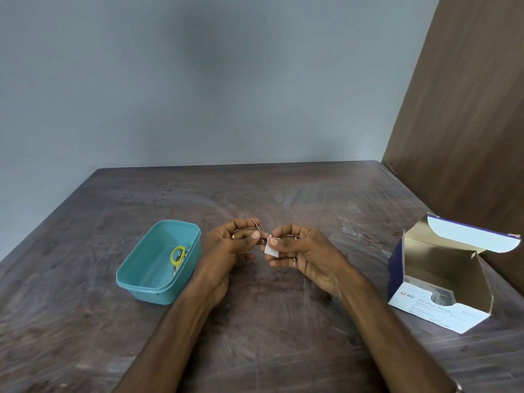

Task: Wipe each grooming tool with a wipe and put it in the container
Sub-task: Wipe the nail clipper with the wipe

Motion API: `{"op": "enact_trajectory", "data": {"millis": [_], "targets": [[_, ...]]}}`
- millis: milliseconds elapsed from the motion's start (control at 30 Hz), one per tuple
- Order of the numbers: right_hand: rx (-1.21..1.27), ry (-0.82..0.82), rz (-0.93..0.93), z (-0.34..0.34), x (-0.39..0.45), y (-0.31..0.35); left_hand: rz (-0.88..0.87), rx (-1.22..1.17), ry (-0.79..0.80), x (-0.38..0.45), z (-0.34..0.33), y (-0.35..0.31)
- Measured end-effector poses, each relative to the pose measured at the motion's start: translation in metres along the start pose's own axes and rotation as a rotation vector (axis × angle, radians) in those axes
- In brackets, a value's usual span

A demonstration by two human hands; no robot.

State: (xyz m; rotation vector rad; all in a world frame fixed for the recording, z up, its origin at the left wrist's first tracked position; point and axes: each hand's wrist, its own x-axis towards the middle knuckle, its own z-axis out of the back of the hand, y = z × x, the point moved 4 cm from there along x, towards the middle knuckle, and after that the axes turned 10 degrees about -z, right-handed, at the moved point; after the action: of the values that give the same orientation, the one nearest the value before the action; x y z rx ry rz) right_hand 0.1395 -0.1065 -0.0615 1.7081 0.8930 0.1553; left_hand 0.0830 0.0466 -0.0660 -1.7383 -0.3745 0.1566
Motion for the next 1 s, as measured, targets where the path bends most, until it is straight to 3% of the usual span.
{"op": "enact_trajectory", "data": {"millis": [233,433,600,733,1000], "targets": [[0.071,0.046,0.020,-0.001,0.001,-0.001,0.027,-0.035,0.031,-0.001,-0.002,-0.003],[0.045,-0.081,0.085,0.004,0.001,0.000,-0.034,-0.065,0.070,-0.002,-0.008,-0.001],[-0.123,-0.180,0.155,0.003,-0.001,0.001,-0.141,0.035,-0.014,-0.002,-0.009,-0.001],[-0.111,-0.230,0.209,0.009,-0.001,0.006,-0.236,0.163,-0.093,-0.002,-0.007,-0.006],[-0.007,-0.133,0.252,0.011,0.003,0.008,-0.406,0.509,0.024,-0.009,-0.016,-0.016]]}}
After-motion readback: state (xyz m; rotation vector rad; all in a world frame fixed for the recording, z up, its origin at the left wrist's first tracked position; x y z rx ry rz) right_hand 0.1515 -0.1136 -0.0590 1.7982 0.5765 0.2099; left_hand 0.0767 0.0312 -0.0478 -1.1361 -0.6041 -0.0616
